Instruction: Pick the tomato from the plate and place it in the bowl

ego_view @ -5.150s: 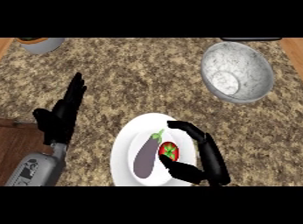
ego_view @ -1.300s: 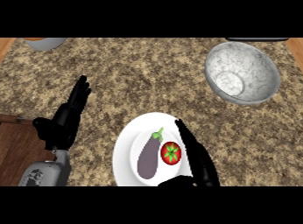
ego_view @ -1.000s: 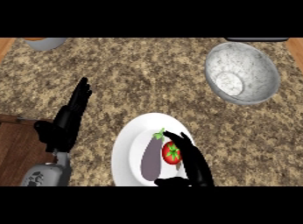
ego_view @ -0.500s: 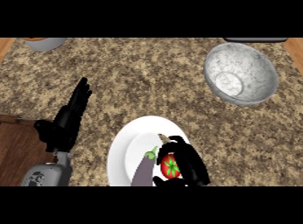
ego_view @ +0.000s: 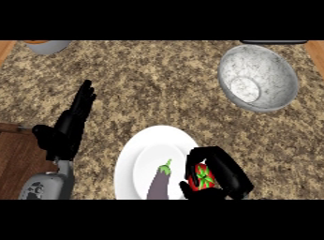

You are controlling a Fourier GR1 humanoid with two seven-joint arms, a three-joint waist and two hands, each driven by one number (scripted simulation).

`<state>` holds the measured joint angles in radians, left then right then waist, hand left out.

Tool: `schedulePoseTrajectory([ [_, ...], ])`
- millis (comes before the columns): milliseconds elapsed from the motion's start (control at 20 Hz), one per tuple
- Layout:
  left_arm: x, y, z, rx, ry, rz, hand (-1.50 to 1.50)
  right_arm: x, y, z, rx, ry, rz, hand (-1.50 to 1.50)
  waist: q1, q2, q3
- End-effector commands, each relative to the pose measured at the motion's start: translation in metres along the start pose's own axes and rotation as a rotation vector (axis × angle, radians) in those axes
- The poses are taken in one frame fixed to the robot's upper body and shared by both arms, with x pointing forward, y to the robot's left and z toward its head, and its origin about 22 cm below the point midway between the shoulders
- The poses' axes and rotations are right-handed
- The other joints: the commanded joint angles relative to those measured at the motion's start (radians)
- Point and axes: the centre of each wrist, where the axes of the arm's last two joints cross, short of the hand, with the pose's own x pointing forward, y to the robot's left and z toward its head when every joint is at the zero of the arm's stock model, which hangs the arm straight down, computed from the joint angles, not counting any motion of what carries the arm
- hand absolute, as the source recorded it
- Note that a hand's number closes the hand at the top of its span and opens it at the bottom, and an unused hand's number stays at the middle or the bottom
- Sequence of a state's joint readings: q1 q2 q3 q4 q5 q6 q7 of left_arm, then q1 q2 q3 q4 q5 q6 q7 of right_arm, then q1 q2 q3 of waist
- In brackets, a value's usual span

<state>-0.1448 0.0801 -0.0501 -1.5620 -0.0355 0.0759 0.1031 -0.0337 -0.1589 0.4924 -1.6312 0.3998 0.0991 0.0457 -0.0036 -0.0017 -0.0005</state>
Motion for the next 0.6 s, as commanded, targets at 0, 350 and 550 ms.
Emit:
schedulePoseTrajectory([
  [0, 0.000, -0.006, 0.012, 0.003, 0.017, 0.008, 0.00, 0.023, -0.008, 0.017, -0.051, -0.161, -0.065, 1.50, -0.001, -0.002, 0.001],
  [350, -0.006, 0.006, 0.000, 0.016, 0.011, -0.014, 0.00, 0.072, -0.048, 0.045, -0.257, -0.385, 0.042, 1.50, -0.009, -0.002, 0.000],
  [550, -0.014, -0.007, -0.001, 0.001, 0.013, 0.013, 0.00, 0.118, -0.068, 0.065, -0.346, -0.371, 0.125, 1.50, -0.006, 0.000, -0.001],
])
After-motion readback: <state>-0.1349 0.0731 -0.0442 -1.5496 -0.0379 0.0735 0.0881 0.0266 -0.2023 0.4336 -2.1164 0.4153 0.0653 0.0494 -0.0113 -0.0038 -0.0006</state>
